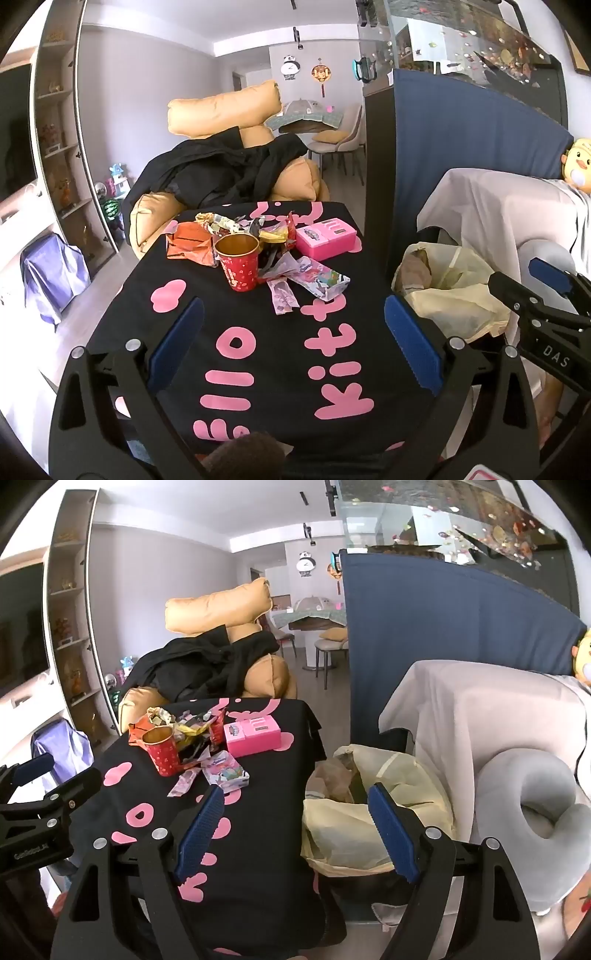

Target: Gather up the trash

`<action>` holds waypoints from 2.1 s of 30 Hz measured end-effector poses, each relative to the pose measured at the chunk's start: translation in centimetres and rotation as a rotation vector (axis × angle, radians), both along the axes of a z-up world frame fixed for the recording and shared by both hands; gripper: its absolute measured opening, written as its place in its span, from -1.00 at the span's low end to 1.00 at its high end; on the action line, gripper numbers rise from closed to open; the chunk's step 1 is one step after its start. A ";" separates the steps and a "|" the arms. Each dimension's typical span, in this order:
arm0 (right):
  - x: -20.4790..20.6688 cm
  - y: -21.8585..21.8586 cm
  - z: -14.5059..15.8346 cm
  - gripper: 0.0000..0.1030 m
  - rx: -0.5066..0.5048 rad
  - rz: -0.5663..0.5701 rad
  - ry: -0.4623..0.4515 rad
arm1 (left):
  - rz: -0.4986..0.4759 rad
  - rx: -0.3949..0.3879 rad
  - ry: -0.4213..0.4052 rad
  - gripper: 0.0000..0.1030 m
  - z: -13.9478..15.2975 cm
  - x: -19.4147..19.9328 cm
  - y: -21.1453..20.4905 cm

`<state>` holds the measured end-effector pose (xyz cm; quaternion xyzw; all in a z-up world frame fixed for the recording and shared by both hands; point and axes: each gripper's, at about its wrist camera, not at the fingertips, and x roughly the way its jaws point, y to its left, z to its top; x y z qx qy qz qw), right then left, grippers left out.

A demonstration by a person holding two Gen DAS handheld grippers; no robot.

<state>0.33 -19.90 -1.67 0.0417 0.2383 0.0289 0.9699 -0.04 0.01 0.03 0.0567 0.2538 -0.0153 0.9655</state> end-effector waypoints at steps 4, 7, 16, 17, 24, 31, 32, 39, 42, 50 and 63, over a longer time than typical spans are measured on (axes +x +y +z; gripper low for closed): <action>-0.1 0.0 0.1 0.48 0.000 0.000 0.001 | -0.002 0.001 0.000 0.82 0.0 0.0 0.0; -0.1 -0.1 0.1 0.48 0.003 0.001 0.003 | -0.001 0.002 0.004 0.82 -0.1 0.1 -0.1; -0.1 0.0 0.2 0.48 -0.004 0.005 0.002 | -0.002 -0.002 0.002 0.82 -0.2 0.3 -0.4; -0.1 0.0 0.2 0.48 -0.004 0.006 0.003 | -0.003 -0.002 0.002 0.82 -0.2 0.3 -0.4; -0.1 -0.1 0.2 0.48 -0.004 0.003 0.002 | -0.004 -0.003 0.003 0.82 -0.2 0.3 -0.3; -0.3 -0.2 -0.4 0.48 -0.004 0.006 0.005 | -0.006 -0.004 0.003 0.82 -0.1 0.0 -1.0; -0.2 -0.2 -0.3 0.48 -0.003 0.005 0.005 | -0.005 -0.005 0.004 0.82 -0.1 0.0 -0.8; 0.0 -0.1 -0.1 0.48 -0.004 0.004 0.006 | -0.005 -0.006 0.005 0.82 -0.1 0.0 -0.8; 0.2 0.2 0.1 0.48 -0.005 0.003 0.007 | -0.004 -0.007 0.005 0.82 -0.1 0.0 -0.8; 0.1 0.0 0.0 0.48 -0.003 0.004 0.008 | -0.005 -0.007 0.007 0.82 -0.1 0.0 -0.8; 0.2 0.0 0.0 0.48 -0.002 0.004 0.012 | -0.005 -0.008 0.007 0.82 -0.1 0.0 -0.7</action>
